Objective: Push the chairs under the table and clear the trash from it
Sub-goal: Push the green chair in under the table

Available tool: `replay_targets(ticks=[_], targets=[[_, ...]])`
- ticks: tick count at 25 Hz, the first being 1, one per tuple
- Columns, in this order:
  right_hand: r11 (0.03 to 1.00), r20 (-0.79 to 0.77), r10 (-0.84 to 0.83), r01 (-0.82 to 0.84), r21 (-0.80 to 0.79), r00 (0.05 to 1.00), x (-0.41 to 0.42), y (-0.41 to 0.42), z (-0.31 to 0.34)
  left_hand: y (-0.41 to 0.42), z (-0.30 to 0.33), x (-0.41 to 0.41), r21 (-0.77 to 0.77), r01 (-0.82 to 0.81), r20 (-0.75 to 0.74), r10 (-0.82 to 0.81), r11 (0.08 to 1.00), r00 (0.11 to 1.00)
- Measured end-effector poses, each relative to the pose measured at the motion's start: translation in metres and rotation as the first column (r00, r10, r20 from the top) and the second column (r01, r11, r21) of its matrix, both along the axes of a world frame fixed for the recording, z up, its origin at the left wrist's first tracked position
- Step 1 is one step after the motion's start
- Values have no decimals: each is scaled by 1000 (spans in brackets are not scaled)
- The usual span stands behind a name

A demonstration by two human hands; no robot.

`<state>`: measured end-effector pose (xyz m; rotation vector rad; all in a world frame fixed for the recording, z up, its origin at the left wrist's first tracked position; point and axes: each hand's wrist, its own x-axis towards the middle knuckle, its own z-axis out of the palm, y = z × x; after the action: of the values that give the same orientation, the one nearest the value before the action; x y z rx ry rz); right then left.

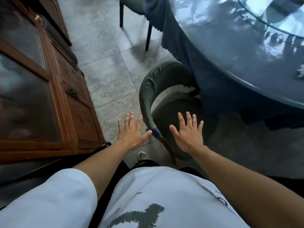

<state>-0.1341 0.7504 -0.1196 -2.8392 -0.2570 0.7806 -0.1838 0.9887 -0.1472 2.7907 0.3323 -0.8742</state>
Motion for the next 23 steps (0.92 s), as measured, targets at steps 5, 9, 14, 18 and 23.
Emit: replay_targets(ticks=[5, 9, 14, 18, 23], targets=[[1000, 41, -26, 26, 12, 999, -7, -32, 4, -20, 11, -6, 41, 30, 52, -32, 999, 998], [999, 10, -29, 29, 43, 1000, -16, -38, 3, -16, 24, -15, 92, 115, 85, -123, 989, 989], [994, 23, -88, 86, 60, 996, -12, -30, 3, 0, 21, 25, 118, 235, 88, -245, 965, 965], [984, -21, -166, 167, 58, 986, 20, -3, -2, 20, 20, 107, 139, 388, 114, -404, 911, 908], [918, -85, -387, 392, 61, 918, 98, 58, -6, 52, 14, 245, 128, 589, 227, -602, 798, 765]])
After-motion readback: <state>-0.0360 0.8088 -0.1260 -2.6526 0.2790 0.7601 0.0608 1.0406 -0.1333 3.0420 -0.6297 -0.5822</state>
